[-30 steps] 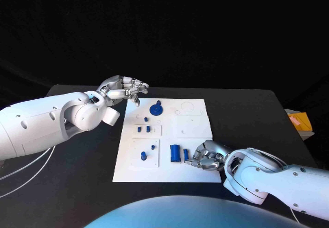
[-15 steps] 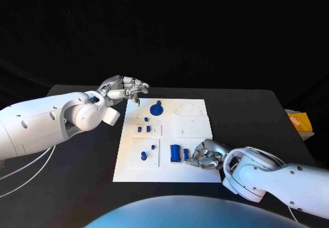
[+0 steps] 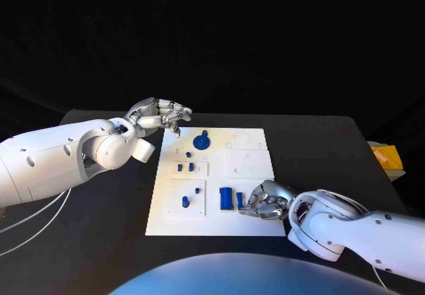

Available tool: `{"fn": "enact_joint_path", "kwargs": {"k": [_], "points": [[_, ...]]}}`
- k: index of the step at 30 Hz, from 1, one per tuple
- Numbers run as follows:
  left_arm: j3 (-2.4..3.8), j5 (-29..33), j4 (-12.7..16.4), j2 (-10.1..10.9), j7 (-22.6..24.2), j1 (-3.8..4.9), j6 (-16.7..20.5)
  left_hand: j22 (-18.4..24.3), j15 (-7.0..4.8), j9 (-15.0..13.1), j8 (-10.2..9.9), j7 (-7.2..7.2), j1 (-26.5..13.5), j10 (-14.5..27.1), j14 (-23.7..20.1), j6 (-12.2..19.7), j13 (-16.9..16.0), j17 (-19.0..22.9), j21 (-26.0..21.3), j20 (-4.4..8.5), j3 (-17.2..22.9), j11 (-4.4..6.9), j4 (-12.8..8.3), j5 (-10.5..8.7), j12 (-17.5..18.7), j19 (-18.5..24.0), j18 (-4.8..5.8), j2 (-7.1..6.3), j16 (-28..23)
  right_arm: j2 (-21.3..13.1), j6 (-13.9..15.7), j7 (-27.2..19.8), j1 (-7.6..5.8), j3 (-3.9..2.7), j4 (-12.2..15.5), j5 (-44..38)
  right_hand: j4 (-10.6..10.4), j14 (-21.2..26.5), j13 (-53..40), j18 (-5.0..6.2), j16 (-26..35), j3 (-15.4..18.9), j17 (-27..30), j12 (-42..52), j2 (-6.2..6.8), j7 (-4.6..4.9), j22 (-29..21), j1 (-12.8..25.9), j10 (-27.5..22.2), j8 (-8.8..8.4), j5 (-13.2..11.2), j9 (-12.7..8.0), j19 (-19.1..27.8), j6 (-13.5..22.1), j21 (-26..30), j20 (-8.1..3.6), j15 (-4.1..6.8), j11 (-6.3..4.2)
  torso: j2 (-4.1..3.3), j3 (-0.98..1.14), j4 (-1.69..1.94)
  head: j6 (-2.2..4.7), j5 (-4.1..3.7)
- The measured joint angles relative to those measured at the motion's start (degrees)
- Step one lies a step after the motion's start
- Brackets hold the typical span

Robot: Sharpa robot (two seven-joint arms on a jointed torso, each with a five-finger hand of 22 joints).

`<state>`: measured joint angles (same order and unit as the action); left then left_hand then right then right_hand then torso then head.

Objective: Assemble the parts on the task board

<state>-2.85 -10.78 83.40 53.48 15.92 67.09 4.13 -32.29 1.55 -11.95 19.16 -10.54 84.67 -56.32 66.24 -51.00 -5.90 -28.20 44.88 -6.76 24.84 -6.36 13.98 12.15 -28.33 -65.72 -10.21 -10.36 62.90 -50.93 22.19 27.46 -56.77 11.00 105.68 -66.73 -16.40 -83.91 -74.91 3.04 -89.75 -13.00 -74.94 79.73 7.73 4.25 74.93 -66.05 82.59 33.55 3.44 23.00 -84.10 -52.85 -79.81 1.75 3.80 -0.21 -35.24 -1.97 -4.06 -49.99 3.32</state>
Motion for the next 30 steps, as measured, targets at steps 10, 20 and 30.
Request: {"fn": "enact_joint_path", "kwargs": {"k": [10,20,30], "points": [[-0.01,0.0,-0.1,0.0,0.1,-0.01,0.0,0.0,0.0,-0.1,0.0,0.0,0.0,0.0,0.0,0.0,-0.1,0.1,0.0,0.0,0.0,0.0,0.0,0.0,0.0,0.0,0.0,0.0,0.0,-2.8,0.1,-3.6,-1.22,0.12,1.3,1.8,0.0,0.0,0.0,0.0,0.0,1.9,0.0,-0.3,0.59,0.26,0.0,0.6,-0.2,0.13,0.4,-0.1,0.0,0.3,0.8,0.0,0.0,0.23,0.05,-0.02,0.02,0.0,-0.03],[-0.29,0.1,-0.8,-0.5,1.4,-0.01,0.5,2.6,0.75,-0.5,0.0,-0.31,-0.5,0.9,-5.2,0.3,0.3,2.9,-4.8,-0.53,0.0,-0.52,0.0,0.0,0.2,3.0,0.0,-0.53,-5.7,-5.4,0.2,-16.9,-6.1,0.04,-1.5,13.0,1.6,-0.2,0.1,0.0,1.7,0.7,0.0,-5.3,-2.53,1.12,0.0,-6.3,-4.4,-1.34,3.1,-0.7,0.2,2.6,8.0,0.26,-0.22,1.13,0.44,-0.15,-0.04,0.0,-0.3],[-0.67,2.0,-6.4,-3.9,5.2,-0.34,3.6,13.0,3.47,-1.6,0.5,-0.43,-0.6,-3.8,-10.0,0.2,2.3,12.2,-21.0,-3.51,2.3,-1.54,-0.1,-0.22,12.3,10.0,0.0,-0.55,-31.8,-0.1,1.9,-32.7,-9.45,-0.72,-17.3,34.1,4.5,10.3,25.7,6.72,26.3,-8.3,17.6,-35.5,-2.71,4.74,-18.5,-14.9,-28.8,-2.83,5.0,-1.4,11.2,9.9,58.8,3.68,-3.76,4.85,2.29,-0.97,-0.47,0.0,-0.71]]}}
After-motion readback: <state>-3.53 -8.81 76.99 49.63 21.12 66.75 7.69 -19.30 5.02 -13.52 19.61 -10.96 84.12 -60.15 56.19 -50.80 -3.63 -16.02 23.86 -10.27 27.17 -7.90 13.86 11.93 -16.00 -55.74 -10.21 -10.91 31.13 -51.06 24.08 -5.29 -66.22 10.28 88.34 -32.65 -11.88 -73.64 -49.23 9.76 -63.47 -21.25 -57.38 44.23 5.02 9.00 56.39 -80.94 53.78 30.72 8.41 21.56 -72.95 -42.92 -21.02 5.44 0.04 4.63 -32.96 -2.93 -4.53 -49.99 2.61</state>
